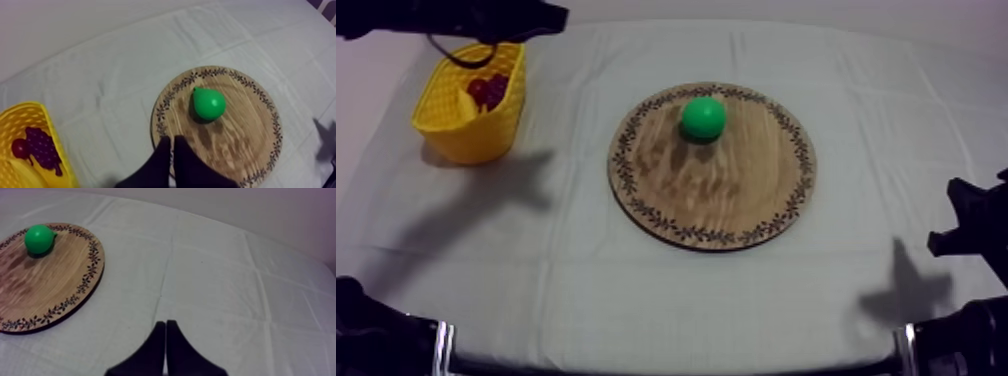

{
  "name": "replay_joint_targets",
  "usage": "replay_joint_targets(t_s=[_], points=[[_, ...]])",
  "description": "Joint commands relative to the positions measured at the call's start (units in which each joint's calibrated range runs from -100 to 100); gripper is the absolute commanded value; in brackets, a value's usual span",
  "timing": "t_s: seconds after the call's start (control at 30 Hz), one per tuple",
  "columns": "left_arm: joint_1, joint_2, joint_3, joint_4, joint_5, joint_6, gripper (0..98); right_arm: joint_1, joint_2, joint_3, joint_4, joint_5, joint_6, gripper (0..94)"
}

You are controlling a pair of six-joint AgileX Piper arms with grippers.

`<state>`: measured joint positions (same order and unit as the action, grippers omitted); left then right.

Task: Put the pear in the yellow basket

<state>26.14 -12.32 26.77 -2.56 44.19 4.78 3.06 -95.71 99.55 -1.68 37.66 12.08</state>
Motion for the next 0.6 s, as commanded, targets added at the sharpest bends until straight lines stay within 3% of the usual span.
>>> replay_joint_targets(t_s=[0.0, 0.33, 0.57], points=[[0.3, 4.6, -3.6, 0.04, 1.3, 0.2, 0.0, 0.0, 0.0, 0.0, 0.0, 0.0, 0.0, 0.3], [1.8, 20.1, -20.4, 0.71, 13.2, 3.0, 0.0, 0.0, 0.0, 0.0, 0.0, 0.0, 0.0, 0.3], [2.4, 29.1, -30.4, 2.40, 19.3, 5.9, 0.0, 0.0, 0.0, 0.0, 0.0, 0.0, 0.0, 0.3]])
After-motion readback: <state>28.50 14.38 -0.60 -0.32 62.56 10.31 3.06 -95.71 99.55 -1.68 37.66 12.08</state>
